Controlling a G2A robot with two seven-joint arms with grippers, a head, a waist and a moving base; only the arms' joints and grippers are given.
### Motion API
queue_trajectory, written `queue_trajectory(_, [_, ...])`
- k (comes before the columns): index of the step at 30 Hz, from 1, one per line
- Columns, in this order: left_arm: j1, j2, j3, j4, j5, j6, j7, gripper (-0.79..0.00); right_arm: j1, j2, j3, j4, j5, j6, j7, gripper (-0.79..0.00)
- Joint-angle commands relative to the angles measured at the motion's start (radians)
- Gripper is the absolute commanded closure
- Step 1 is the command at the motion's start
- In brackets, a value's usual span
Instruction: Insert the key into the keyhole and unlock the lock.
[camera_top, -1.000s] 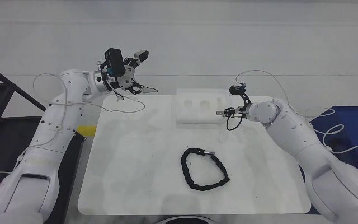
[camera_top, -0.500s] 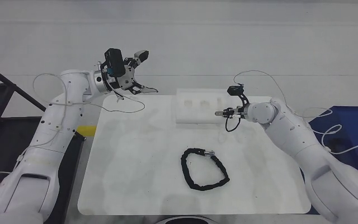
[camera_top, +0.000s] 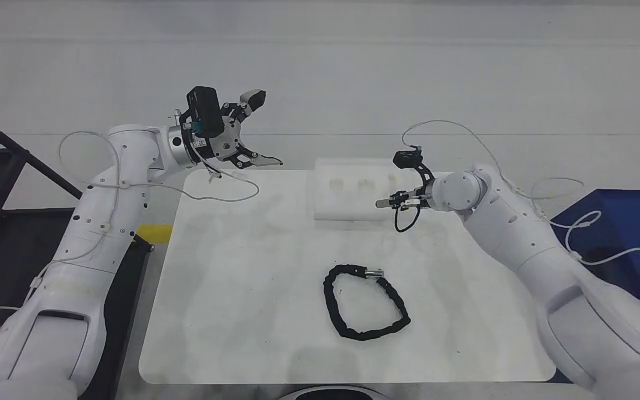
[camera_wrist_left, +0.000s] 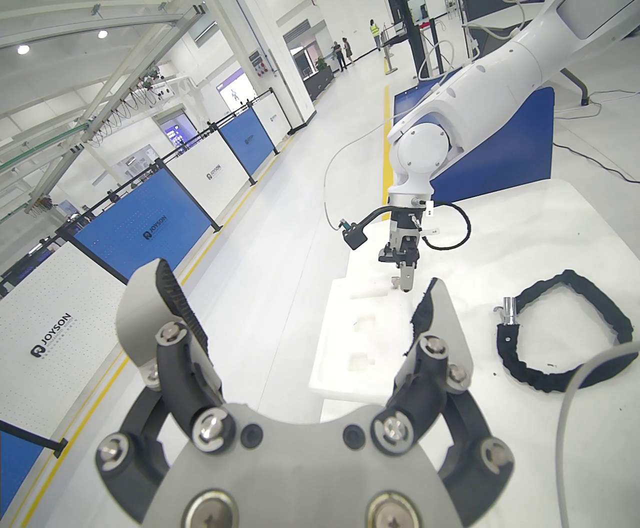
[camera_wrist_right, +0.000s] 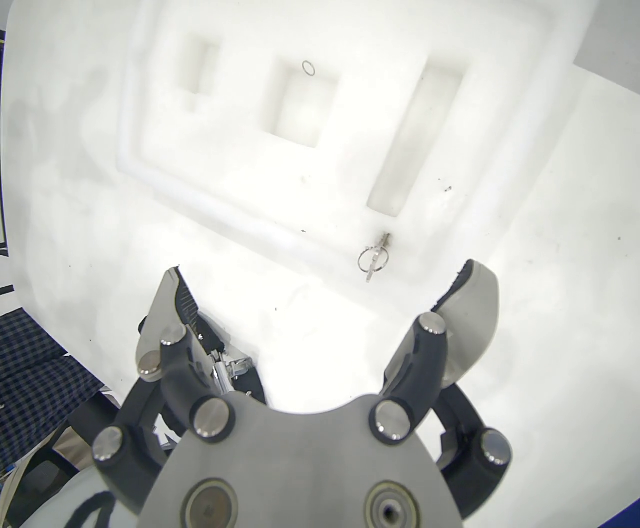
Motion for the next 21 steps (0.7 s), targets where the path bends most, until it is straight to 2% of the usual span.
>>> queue_trajectory(1, [0.000,0.000,0.000,0.000,0.000,0.000,0.000,-0.785,0.003,-0.009,-0.001,0.016,0.001,0.002,0.002,-0.785])
queue_trajectory(5, [0.000,0.000,0.000,0.000,0.000,0.000,0.000,-0.785,0.008,-0.027,-0.004,0.051,-0.004,-0.006,0.002,-0.696])
queue_trajectory(8, [0.000,0.000,0.000,0.000,0.000,0.000,0.000,-0.785,0.011,-0.039,-0.004,0.075,-0.007,-0.014,-0.001,-0.563])
queue_trajectory(11, [0.000,0.000,0.000,0.000,0.000,0.000,0.000,-0.785,0.014,-0.051,-0.004,0.100,-0.010,-0.012,-0.001,-0.480])
queue_trajectory(15, [0.000,0.000,0.000,0.000,0.000,0.000,0.000,-0.785,0.020,-0.066,-0.005,0.128,-0.019,-0.007,-0.003,-0.446])
queue_trajectory(18, [0.000,0.000,0.000,0.000,0.000,0.000,0.000,-0.785,0.025,-0.076,-0.009,0.145,-0.039,0.003,-0.009,-0.391])
queue_trajectory(21, [0.000,0.000,0.000,0.000,0.000,0.000,0.000,-0.785,0.028,-0.087,-0.013,0.157,-0.057,0.022,-0.013,-0.382])
